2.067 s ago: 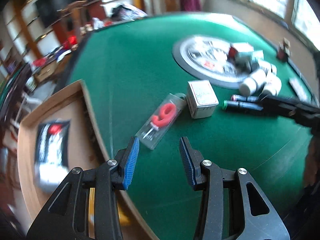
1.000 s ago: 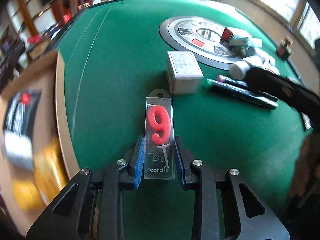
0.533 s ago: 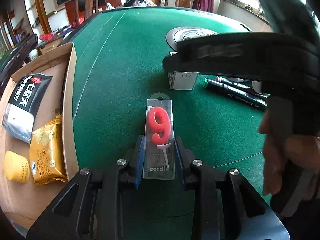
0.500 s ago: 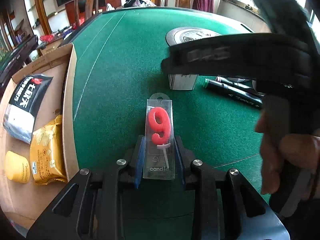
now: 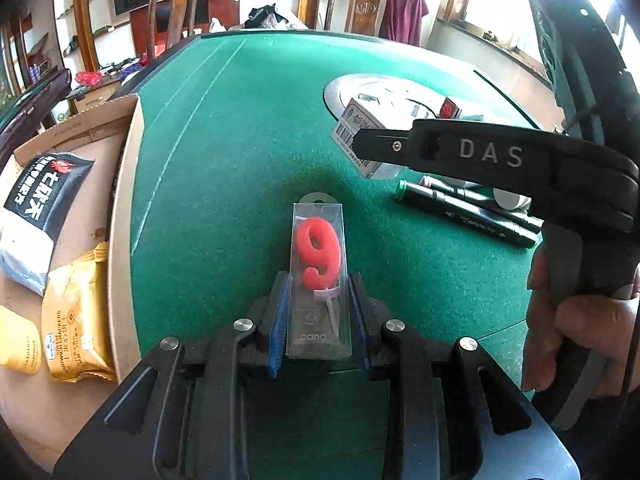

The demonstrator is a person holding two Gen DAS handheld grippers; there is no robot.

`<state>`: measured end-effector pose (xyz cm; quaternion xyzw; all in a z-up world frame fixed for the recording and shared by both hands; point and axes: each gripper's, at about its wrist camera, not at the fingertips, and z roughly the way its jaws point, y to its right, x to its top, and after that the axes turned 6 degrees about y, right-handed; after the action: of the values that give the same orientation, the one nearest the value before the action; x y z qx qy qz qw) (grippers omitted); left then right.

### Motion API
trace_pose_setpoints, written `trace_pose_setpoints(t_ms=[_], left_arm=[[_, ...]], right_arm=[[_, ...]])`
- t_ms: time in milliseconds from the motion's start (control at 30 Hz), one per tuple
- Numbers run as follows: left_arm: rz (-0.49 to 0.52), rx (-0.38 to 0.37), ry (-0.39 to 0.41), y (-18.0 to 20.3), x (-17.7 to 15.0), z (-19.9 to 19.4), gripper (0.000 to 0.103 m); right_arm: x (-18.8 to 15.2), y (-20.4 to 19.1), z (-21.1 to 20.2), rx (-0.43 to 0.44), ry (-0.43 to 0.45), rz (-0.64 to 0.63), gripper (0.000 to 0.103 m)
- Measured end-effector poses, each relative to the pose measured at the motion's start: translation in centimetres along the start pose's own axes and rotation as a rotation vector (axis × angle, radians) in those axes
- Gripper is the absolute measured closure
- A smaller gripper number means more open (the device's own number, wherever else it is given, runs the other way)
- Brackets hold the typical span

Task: Organize objects
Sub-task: 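Grasp the white card box with the right gripper while the left gripper holds the candle, then lower the candle box and card box into the tray and open both grippers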

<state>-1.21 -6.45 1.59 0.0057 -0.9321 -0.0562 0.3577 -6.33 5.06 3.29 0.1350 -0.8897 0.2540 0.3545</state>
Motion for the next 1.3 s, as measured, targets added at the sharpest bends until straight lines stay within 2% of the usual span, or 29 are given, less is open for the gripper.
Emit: trace_pose_setpoints(t_ms=[233, 533, 733, 933, 1133, 1300], left_arm=[[0.001, 0.024, 0.048, -0.3, 0.6, -1.5, 0.076], [-0.041, 0.064, 0.116, -2.9, 1.4, -4.2, 0.076], [-0.084, 0.089, 0.154, -4.8, 1.7, -5.9, 0.076], [-0.121, 0.116, 0.176, -6.4, 1.6, -6.9, 0.076], [-0.157, 0.144, 0.196, -8.5, 1.0, -8.2, 0.075], [-0.212, 0.196, 0.214, -11.3, 0.5, -9.4, 0.075]], right_arm=[[0.3, -0.7, -0.7, 0.020, 0.026, -0.006, 0.069], [0.3, -1.3, -0.9, 0.040, 0.035, -0.010, 0.069], [-0.1, -2.6, -1.2, 0.096, 0.044, -0.031, 0.069], [-0.9, -5.1, -1.3, 0.171, 0.044, -0.061, 0.069], [-2.4, -8.7, -1.7, 0.229, 0.041, -0.135, 0.069], [-3.9, -12.1, -2.1, 0.268, 0.042, -0.225, 0.069]])
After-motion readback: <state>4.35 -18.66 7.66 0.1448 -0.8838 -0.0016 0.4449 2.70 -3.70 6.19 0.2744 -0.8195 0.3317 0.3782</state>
